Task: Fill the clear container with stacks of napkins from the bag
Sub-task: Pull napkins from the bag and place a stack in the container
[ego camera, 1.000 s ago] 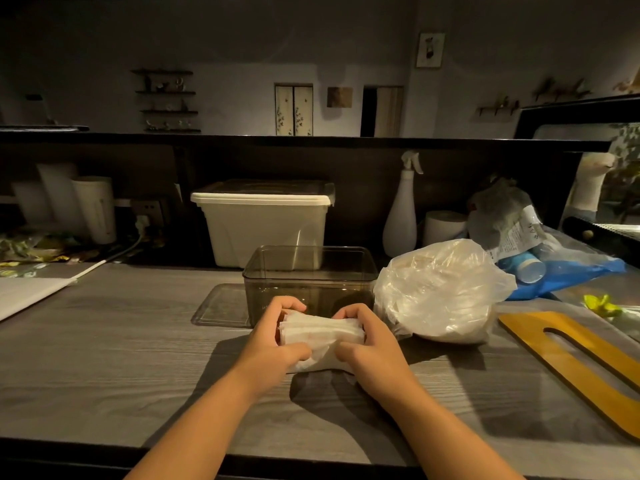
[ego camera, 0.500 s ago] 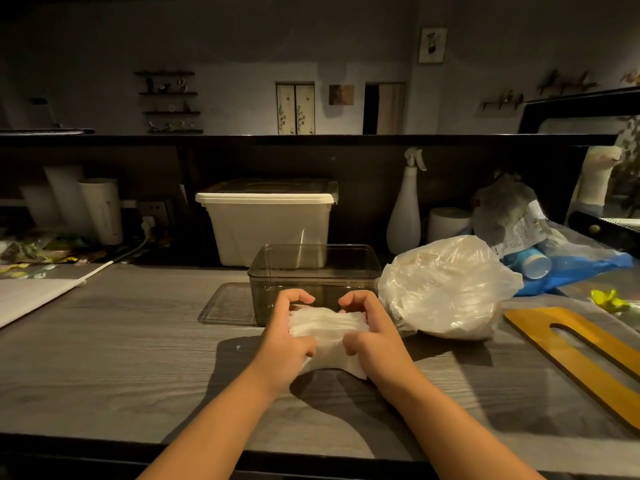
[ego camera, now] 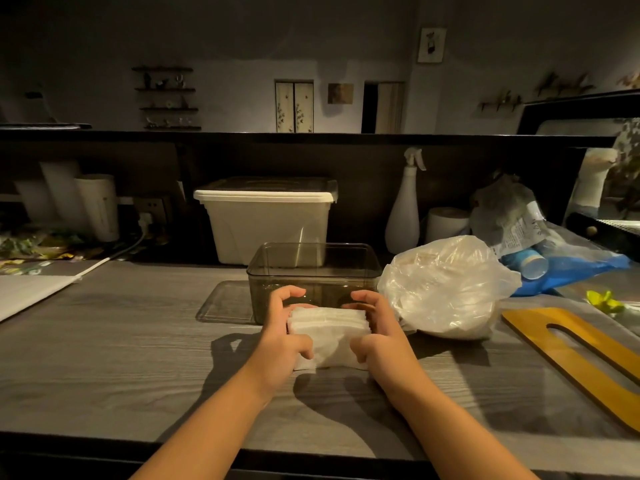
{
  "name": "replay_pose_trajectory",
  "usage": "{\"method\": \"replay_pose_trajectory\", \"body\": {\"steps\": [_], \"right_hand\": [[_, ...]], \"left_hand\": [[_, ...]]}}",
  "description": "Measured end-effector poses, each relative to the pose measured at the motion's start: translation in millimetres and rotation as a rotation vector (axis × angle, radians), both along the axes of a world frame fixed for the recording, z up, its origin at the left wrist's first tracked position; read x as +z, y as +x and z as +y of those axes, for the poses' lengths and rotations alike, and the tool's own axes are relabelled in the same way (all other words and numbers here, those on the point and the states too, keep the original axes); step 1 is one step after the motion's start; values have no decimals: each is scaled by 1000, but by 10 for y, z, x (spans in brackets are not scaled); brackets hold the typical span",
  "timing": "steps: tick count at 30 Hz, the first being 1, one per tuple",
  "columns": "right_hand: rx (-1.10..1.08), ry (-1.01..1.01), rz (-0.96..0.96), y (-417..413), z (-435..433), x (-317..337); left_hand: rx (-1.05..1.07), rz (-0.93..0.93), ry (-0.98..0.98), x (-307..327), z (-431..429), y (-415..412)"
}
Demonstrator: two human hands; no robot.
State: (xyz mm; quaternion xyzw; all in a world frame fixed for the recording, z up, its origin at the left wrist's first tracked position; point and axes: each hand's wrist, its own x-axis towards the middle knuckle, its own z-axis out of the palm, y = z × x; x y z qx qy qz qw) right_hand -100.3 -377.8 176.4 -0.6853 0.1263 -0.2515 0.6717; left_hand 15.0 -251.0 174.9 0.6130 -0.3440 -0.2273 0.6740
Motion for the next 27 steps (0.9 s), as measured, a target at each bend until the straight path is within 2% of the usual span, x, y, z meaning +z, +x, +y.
{"method": "replay_pose_trajectory", "body": {"steps": [5, 9, 16, 21, 27], "right_hand": [[44, -50, 47, -21, 43, 11], [-8, -48, 50, -13, 51, -14], [-215, -125, 92, -51, 46, -40], [-238, -103, 124, -76, 14, -54], [-235, -123, 156, -103, -1, -27]], "left_hand": [[21, -15, -8, -1, -13, -8], [5, -144, 89, 1, 4, -50], [44, -116, 99, 5, 30, -30], [111, -240, 170, -42, 105, -38], [230, -152, 227, -15, 198, 61]]}}
